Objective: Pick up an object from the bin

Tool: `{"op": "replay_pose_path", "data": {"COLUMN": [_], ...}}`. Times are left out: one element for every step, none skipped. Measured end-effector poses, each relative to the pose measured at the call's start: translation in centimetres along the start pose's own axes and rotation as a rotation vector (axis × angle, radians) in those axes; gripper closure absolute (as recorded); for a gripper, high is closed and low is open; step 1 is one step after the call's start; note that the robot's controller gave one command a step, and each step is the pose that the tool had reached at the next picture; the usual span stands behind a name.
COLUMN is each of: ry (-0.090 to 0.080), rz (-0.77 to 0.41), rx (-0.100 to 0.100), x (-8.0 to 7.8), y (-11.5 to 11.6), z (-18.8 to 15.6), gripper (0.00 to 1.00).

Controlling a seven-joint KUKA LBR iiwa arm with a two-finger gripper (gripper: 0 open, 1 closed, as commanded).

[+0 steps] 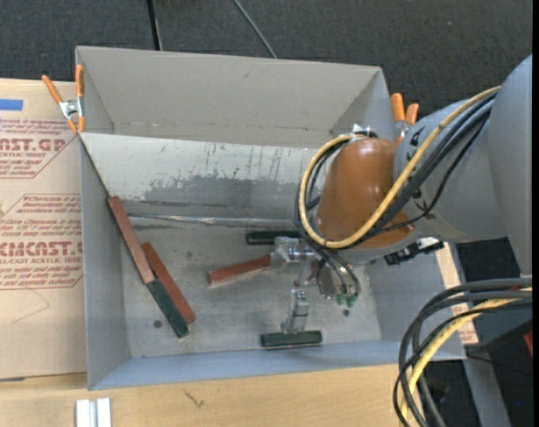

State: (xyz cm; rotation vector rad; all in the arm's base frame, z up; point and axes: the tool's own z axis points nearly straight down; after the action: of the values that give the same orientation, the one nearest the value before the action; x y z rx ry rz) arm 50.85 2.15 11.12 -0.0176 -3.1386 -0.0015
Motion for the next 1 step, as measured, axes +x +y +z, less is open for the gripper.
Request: {"op": "replay_pose_path", "data": {"ry": [-0.003], "rz": [-0.03], "rx": [0.001], "x": [-2.41], "y": [0.27], "z": [1.48], "gripper": [0.0]}}
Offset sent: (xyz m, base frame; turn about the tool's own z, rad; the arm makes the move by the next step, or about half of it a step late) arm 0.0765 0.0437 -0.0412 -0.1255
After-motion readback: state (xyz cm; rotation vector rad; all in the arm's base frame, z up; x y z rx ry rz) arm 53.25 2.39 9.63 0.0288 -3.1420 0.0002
